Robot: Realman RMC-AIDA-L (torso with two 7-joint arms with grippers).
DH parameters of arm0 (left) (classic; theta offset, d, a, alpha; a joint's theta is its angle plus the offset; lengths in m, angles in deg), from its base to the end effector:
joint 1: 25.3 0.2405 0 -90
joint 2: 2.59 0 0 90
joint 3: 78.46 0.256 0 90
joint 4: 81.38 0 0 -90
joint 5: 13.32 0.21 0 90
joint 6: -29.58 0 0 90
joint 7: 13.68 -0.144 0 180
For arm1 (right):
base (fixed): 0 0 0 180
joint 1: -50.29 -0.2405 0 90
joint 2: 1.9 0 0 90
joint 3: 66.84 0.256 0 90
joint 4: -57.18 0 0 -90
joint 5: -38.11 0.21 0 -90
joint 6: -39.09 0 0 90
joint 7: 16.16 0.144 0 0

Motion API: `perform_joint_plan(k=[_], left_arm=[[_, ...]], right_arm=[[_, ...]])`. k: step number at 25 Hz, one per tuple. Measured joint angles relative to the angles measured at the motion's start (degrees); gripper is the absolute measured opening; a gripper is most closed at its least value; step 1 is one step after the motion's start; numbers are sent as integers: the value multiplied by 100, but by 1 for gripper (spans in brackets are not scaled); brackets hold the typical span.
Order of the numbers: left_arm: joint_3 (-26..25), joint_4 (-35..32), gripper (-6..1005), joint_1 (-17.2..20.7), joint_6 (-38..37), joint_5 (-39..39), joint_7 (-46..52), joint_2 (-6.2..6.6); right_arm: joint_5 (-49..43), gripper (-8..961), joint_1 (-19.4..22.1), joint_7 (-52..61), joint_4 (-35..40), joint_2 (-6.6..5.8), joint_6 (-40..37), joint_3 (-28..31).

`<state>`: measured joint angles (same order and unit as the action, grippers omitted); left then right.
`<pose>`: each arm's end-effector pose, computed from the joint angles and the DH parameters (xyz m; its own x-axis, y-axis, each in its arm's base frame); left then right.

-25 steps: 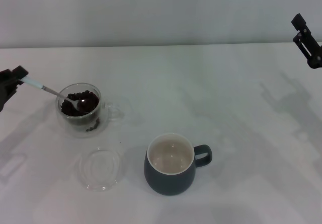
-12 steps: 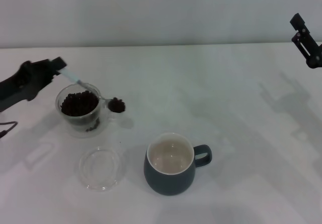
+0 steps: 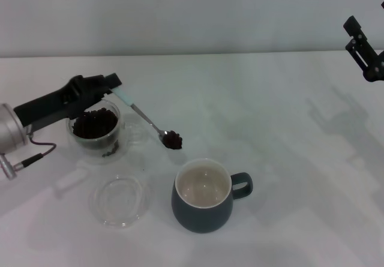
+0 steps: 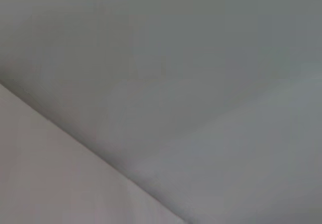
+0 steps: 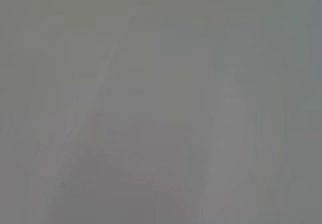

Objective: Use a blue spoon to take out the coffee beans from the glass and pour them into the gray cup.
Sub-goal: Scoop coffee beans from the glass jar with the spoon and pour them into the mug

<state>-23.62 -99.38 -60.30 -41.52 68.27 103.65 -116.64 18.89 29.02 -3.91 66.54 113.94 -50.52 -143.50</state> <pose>-0.2610 0.3756 -0.0097 -0.0153 0.7635 0.6457 0.9026 -0.2673 0.3375 0.3044 0.3061 0.0413 0.7024 0.4100 -0.5818 -0.4831 -0.3255 -0.8128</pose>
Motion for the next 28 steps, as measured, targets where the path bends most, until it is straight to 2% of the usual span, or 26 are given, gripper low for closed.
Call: perform_joint_plan(k=[7,18,28], left_arm=[[280,-41,139,-155,-54,97,-64,-49],[389,-109,138,-357,-153,329,-134,-58],[1120,-768,137,-405,-205,388,-613,-119]], right_arm=[[21,709,2,63,16,0,-4,-92],[28,709,0,72,-30,4,2,-136],[7,709,2,228,-34,9,29,-156]])
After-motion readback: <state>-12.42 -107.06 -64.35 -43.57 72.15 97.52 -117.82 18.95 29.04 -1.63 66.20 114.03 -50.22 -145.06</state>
